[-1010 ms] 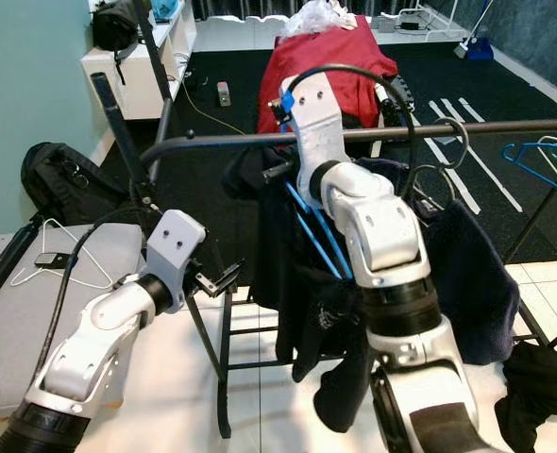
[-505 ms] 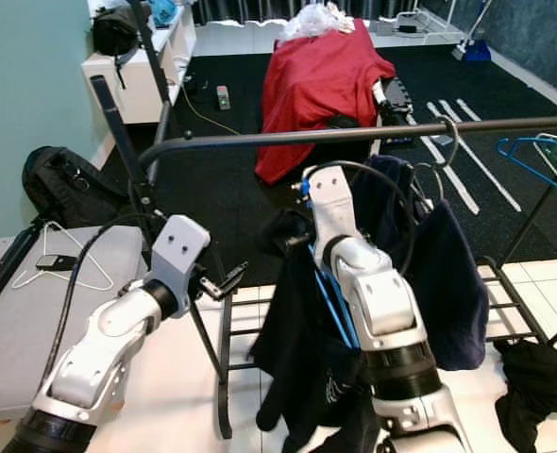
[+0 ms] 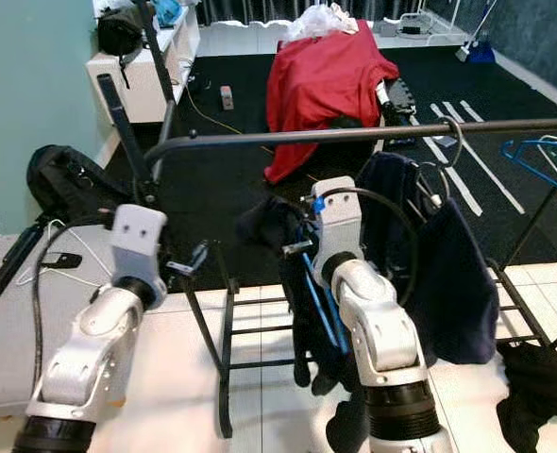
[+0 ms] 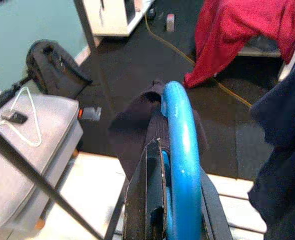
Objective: Hang hanger
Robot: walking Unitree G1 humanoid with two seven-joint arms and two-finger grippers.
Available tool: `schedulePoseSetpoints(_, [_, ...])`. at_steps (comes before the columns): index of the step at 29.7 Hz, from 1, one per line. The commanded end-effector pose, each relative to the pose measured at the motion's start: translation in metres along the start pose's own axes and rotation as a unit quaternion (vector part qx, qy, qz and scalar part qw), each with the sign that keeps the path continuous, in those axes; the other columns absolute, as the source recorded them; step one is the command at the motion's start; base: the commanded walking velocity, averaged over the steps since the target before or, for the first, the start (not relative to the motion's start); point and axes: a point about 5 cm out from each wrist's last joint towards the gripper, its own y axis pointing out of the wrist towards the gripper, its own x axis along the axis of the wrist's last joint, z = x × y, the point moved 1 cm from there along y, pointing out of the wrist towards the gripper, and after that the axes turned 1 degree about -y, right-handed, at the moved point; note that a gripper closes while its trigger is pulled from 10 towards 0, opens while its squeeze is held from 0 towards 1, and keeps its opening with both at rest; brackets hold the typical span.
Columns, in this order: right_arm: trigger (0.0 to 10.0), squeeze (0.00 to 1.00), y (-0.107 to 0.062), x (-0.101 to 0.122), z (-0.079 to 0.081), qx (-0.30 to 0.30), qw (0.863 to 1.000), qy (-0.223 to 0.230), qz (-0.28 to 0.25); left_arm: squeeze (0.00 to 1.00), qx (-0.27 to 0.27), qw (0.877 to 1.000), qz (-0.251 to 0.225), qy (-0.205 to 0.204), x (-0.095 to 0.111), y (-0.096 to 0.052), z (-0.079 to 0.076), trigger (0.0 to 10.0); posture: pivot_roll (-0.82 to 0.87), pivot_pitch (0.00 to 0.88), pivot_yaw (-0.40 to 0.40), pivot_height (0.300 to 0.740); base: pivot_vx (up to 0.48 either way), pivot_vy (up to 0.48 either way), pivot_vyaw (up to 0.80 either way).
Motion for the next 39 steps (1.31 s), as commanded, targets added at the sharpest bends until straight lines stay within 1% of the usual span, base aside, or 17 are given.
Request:
schedulePoseSetpoints(1, [10.0, 0.00, 0.003, 0.008, 0.001, 0.005, 0.999, -0.003, -0.031, 0.00, 0.001, 1.000, 0.018, -0.011, -0.006, 0.002, -0.001, 10.0, -0.02, 0.180, 0.030, 0.740, 0.000, 0.000, 0.00])
schedulePoseSetpoints(3, [10.0, 0.00, 0.003, 0.008, 0.001, 0.005, 0.999, -0.003, -0.031, 0.00, 0.001, 1.000, 0.018, -0.011, -0.006, 0.002, -0.001, 10.0, -0.02, 0.180, 0.030, 0.740, 0.000, 0.000, 0.00])
schedulePoseSetpoints(5, [10.0, 0.00, 0.008, 0.007, -0.012, -0.021, 0.999, 0.010, -0.034, 0.00, 0.005, 1.000, 0.016, -0.026, -0.006, 0.005, -0.001, 10.0, -0.01, 0.185, 0.009, 0.740, 0.000, 0.000, 0.00])
schedulePoseSetpoints(6, [10.0, 0.00, 0.008, 0.007, -0.012, -0.021, 0.999, 0.010, -0.034, 0.00, 0.005, 1.000, 0.016, -0.026, -0.006, 0.005, -0.001, 10.0, -0.01, 0.185, 0.009, 0.740, 0.000, 0.000, 0.00])
schedulePoseSetpoints(7, [10.0, 0.00, 0.009, 0.007, -0.018, -0.033, 0.998, 0.018, -0.041, 0.00, 0.011, 0.999, 0.015, -0.027, -0.006, 0.006, -0.001, 10.0, -0.01, 0.179, 0.006, 0.740, 0.000, 0.000, 0.00])
schedulePoseSetpoints(10, [10.0, 0.00, 0.010, 0.009, -0.022, -0.044, 0.997, 0.032, -0.047, 0.00, 0.017, 0.999, 0.024, -0.026, -0.006, 0.007, -0.001, 10.0, -0.01, 0.173, 0.002, 0.740, 0.000, 0.000, 0.00])
schedulePoseSetpoints(14, [10.0, 0.00, 0.011, 0.007, -0.022, -0.047, 0.997, 0.046, -0.043, 0.00, 0.018, 0.999, 0.026, -0.029, -0.006, 0.008, -0.002, 10.0, -0.01, 0.179, 0.002, 0.740, 0.000, 0.000, 0.00])
schedulePoseSetpoints(16, [10.0, 0.00, 0.010, 0.003, -0.020, -0.048, 0.997, 0.057, -0.037, 0.00, 0.011, 0.999, 0.028, -0.024, -0.005, 0.008, -0.005, 10.0, -0.01, 0.180, 0.001, 0.740, 0.000, 0.000, 0.00])
schedulePoseSetpoints(17, [10.0, 0.00, 0.009, -0.001, -0.018, -0.049, 0.996, 0.062, -0.031, 0.00, 0.007, 0.999, 0.030, -0.041, -0.003, 0.009, -0.008, 10.0, 0.00, 0.172, 0.003, 0.740, 0.000, 0.000, 0.00])
schedulePoseSetpoints(21, [10.0, 0.00, 0.008, -0.004, -0.017, -0.054, 0.996, 0.068, -0.028, 0.00, 0.009, 0.998, 0.026, -0.057, 0.005, 0.013, -0.011, 10.0, 0.00, 0.176, 0.004, 0.740, 0.000, 0.000, 0.00])
schedulePoseSetpoints(23, [10.0, 0.00, 0.009, -0.005, -0.018, -0.056, 0.996, 0.066, -0.028, 0.00, 0.015, 0.998, 0.021, -0.062, 0.009, 0.015, -0.010, 10.0, 0.00, 0.175, 0.001, 0.740, 0.000, 0.000, 0.00])
schedulePoseSetpoints(25, [10.0, 0.00, 0.011, -0.008, -0.018, -0.055, 0.996, 0.061, -0.028, 0.00, 0.027, 0.998, 0.012, -0.055, 0.013, 0.017, -0.007, 10.0, 0.00, 0.156, 0.003, 0.740, 0.000, 0.000, 0.00])
schedulePoseSetpoints(28, [10.0, 0.00, 0.012, -0.008, -0.017, -0.052, 0.996, 0.062, -0.030, 0.00, 0.032, 0.998, 0.007, -0.048, 0.015, 0.017, -0.004, 10.0, 0.00, 0.157, 0.002, 0.740, 0.000, 0.000, 0.00])
schedulePoseSetpoints(33, [10.0, 0.00, 0.014, -0.009, -0.017, -0.052, 0.996, 0.060, -0.028, 0.00, 0.038, 0.998, 0.010, -0.050, 0.014, 0.019, -0.001, 10.0, 0.01, 0.162, -0.004, 0.740, 0.000, 0.000, 0.00])
schedulePoseSetpoints(35, [10.0, 0.00, 0.015, -0.010, -0.016, -0.050, 0.997, 0.059, -0.023, 0.00, 0.040, 0.997, 0.012, -0.062, 0.014, 0.019, -0.001, 10.0, 0.01, 0.145, -0.004, 0.740, 0.000, 0.000, 0.00])
schedulePoseSetpoints(36, [10.0, 0.00, 0.016, -0.011, -0.016, -0.050, 0.997, 0.059, -0.020, 0.00, 0.043, 0.997, 0.013, -0.065, 0.015, 0.019, 0.000, 10.0, 0.01, 0.160, -0.005, 0.740, 0.000, 0.000, 0.00])
schedulePoseSetpoints(39, [10.0, 0.00, 0.017, -0.010, -0.016, -0.050, 0.997, 0.062, -0.019, 0.00, 0.042, 0.997, 0.012, -0.071, 0.016, 0.021, -0.001, 10.0, 0.01, 0.159, -0.006, 0.740, 0.000, 0.000, 0.00])
